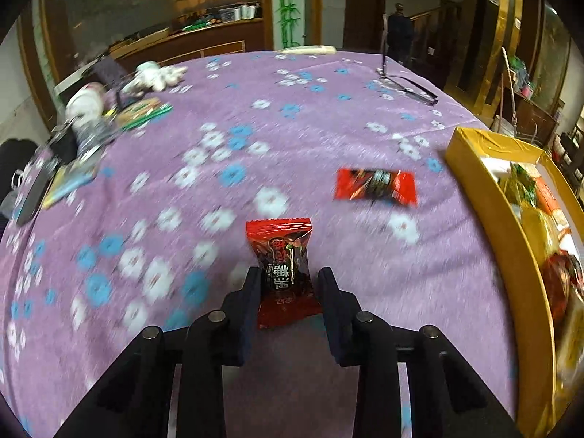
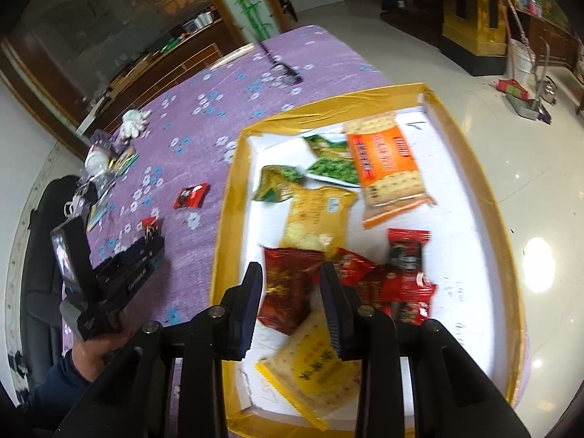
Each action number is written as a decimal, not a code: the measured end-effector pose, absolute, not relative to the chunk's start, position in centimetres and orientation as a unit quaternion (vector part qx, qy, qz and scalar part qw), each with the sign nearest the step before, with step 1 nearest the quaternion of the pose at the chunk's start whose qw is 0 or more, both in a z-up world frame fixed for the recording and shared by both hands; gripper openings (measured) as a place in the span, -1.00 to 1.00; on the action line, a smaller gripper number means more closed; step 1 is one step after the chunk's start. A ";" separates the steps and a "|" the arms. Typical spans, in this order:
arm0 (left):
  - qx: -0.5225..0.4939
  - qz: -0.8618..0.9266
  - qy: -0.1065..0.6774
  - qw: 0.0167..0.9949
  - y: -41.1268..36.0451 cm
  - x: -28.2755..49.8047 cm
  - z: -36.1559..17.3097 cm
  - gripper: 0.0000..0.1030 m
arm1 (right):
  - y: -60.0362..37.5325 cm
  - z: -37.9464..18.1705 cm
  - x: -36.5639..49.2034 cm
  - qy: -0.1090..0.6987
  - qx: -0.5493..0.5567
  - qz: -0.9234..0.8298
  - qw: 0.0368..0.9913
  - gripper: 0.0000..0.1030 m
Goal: Organize snacks
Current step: 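Grasp a red candy with the left gripper while the right grasps the last red candy, then carry both held red candies toward the tray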
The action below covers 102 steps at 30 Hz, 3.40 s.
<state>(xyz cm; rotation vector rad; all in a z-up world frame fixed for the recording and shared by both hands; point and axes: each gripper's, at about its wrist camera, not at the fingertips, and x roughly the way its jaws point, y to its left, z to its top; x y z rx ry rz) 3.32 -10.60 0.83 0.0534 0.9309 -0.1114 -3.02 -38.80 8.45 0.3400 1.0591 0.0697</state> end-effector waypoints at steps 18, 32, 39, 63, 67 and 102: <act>0.025 -0.045 0.471 0.881 -6.5 -3.2 1.0 -0.38 | -24.8 6.5 11.4 0.542 0.059 0.209 0.812 -0.17; 0.019 -0.070 0.464 0.883 -5.3 -4.9 1.0 -0.38 | -20.6 1.6 13.9 0.573 -0.059 0.193 0.794 -0.16; 0.008 -0.072 0.471 0.879 -4.9 -4.2 1.1 -0.37 | -19.6 1.4 13.8 0.561 -0.098 0.158 0.807 -0.17; -0.005 -0.067 0.496 0.866 -4.9 -0.6 1.3 -0.46 | -22.4 5.7 1.5 0.540 0.020 0.222 0.812 -0.54; 0.001 -0.065 0.493 0.867 -5.3 -0.8 1.6 -0.47 | -22.9 5.6 0.4 0.539 0.028 0.226 0.811 -0.54; 0.060 -0.092 0.452 0.885 -10.8 -3.1 5.1 -0.47 | -27.9 6.4 -2.6 0.527 0.066 0.200 0.823 -0.54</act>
